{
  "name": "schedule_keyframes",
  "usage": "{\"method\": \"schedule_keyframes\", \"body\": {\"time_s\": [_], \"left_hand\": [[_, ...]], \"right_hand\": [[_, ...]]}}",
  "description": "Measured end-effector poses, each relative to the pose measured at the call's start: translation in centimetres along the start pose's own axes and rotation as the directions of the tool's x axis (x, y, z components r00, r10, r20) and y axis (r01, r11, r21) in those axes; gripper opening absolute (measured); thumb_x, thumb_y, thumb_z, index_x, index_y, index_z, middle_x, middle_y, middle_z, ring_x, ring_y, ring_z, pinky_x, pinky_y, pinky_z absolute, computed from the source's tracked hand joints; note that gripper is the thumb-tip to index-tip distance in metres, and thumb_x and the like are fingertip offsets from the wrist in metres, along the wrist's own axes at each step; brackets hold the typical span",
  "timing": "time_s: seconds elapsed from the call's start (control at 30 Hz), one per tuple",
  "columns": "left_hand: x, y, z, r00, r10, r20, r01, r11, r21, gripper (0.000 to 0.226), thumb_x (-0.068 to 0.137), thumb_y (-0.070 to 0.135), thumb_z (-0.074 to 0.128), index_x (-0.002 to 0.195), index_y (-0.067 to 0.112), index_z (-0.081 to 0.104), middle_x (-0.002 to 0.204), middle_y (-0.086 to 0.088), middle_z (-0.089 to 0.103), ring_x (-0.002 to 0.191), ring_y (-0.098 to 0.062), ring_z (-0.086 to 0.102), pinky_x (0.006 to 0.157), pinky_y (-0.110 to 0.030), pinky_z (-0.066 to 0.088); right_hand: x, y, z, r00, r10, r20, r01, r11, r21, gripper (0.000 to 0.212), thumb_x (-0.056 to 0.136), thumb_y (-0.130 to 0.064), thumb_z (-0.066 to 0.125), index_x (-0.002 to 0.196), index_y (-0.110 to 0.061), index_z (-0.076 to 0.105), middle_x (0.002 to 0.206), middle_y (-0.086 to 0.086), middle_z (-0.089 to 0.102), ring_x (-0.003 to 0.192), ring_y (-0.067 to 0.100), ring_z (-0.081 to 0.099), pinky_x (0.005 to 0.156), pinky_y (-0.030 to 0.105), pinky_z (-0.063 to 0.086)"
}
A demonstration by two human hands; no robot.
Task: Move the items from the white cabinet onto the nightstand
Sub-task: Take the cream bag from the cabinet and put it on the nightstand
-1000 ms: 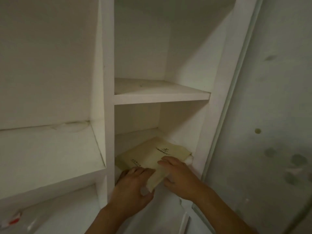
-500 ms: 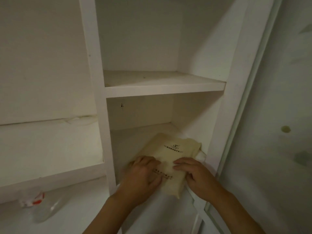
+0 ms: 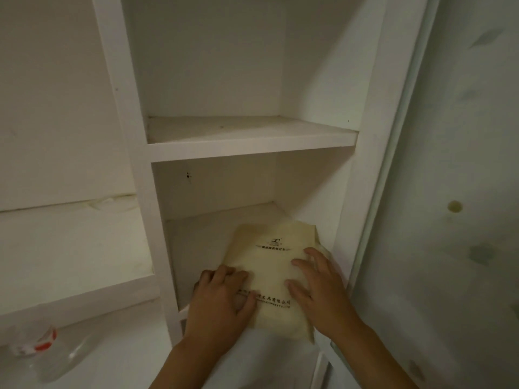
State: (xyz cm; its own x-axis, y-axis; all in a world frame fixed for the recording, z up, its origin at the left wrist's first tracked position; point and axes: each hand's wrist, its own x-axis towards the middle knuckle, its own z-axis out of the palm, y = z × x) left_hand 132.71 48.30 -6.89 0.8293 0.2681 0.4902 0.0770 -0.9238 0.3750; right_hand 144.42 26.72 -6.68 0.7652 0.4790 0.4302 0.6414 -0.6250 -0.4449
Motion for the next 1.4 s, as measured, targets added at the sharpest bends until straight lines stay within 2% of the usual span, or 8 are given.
{"method": "schedule_keyframes", "body": {"time_s": [0.13,0.27,0.33,0.53,0.7,1.0,1.17,1.4], "left_hand": [[-0.5,0.0,-0.4,0.999,-0.011,-0.038,0.009,0.999,-0.044,0.05,0.086,0.063,0.05,0.12,0.035,0.071,0.109,0.012,0.055,0.095,-0.018,0.046,0.082,-0.04,0.049],[0.5,-0.3,-0.6,0.995,-0.096,-0.016,0.095,0.993,-0.074,0.064,0.082,0.068,0.043,0.129,0.031,0.066,0.125,0.002,0.056,0.112,-0.024,0.05,0.093,-0.042,0.049],[0.6,-0.2,-0.2,0.995,-0.095,-0.018,0.095,0.995,0.012,0.064,0.083,0.069,0.041,0.132,0.033,0.062,0.133,-0.003,0.06,0.119,-0.029,0.053,0.096,-0.046,0.047],[0.3,0.1,0.4,0.998,-0.056,-0.027,0.059,0.993,0.103,0.064,0.088,0.069,0.042,0.141,0.035,0.052,0.129,0.001,0.065,0.121,-0.025,0.058,0.096,-0.044,0.044],[0.0,0.2,0.0,0.997,-0.047,-0.052,0.049,0.998,0.028,0.061,0.085,0.066,0.052,0.138,0.036,0.054,0.125,0.004,0.066,0.111,-0.022,0.062,0.091,-0.041,0.047],[-0.8,0.2,-0.4,0.999,-0.005,-0.036,0.002,0.997,-0.075,0.066,0.084,0.065,0.058,0.144,0.037,0.05,0.123,0.008,0.06,0.107,-0.016,0.058,0.092,-0.039,0.048],[-2.2,1.7,0.5,0.996,-0.01,-0.087,0.0,0.994,-0.113,0.06,0.084,0.056,0.063,0.139,0.033,0.056,0.11,0.007,0.053,0.099,-0.016,0.05,0.088,-0.039,0.046],[-4.7,3.0,1.1,0.996,-0.051,-0.078,0.041,0.991,-0.126,0.051,0.088,0.044,0.066,0.136,0.028,0.061,0.114,0.008,0.053,0.107,-0.014,0.047,0.095,-0.036,0.045]], "right_hand": [[-1.5,0.2,0.5,0.999,0.033,-0.026,-0.032,0.998,0.045,0.055,0.098,-0.062,0.05,0.149,-0.041,0.042,0.15,-0.013,0.023,0.139,0.01,0.026,0.115,0.036,0.037],[-2.4,0.2,0.6,0.993,0.108,0.047,-0.116,0.972,0.205,0.06,0.099,-0.054,0.057,0.153,-0.046,0.033,0.139,-0.016,0.032,0.119,-0.007,0.036,0.107,0.025,0.041],[-2.1,0.3,0.7,0.989,0.108,0.097,-0.13,0.956,0.264,0.059,0.099,-0.055,0.057,0.152,-0.05,0.031,0.144,-0.016,0.035,0.124,-0.004,0.041,0.108,0.028,0.043],[-1.1,0.2,0.8,0.978,0.15,0.146,-0.195,0.905,0.378,0.054,0.097,-0.045,0.067,0.14,-0.057,0.038,0.129,-0.034,0.036,0.123,0.002,0.049,0.099,0.02,0.05],[-2.1,-0.5,2.1,0.972,0.189,0.141,-0.235,0.82,0.522,0.059,0.091,-0.04,0.076,0.138,-0.058,0.044,0.137,-0.025,0.049,0.126,0.004,0.054,0.1,0.038,0.056],[-3.7,0.0,2.1,0.972,0.205,0.112,-0.232,0.79,0.568,0.074,0.088,-0.034,0.082,0.145,-0.055,0.039,0.143,-0.022,0.045,0.126,-0.003,0.051,0.098,0.032,0.057],[-3.2,1.2,1.8,0.976,0.196,0.093,-0.213,0.794,0.569,0.071,0.084,-0.041,0.083,0.142,-0.053,0.044,0.14,-0.015,0.048,0.124,-0.002,0.05,0.102,0.041,0.054],[-6.5,2.4,2.6,0.976,0.171,0.134,-0.216,0.721,0.658,0.069,0.085,-0.029,0.084,0.141,-0.047,0.047,0.139,-0.032,0.044,0.125,-0.004,0.05,0.098,0.037,0.058]]}}
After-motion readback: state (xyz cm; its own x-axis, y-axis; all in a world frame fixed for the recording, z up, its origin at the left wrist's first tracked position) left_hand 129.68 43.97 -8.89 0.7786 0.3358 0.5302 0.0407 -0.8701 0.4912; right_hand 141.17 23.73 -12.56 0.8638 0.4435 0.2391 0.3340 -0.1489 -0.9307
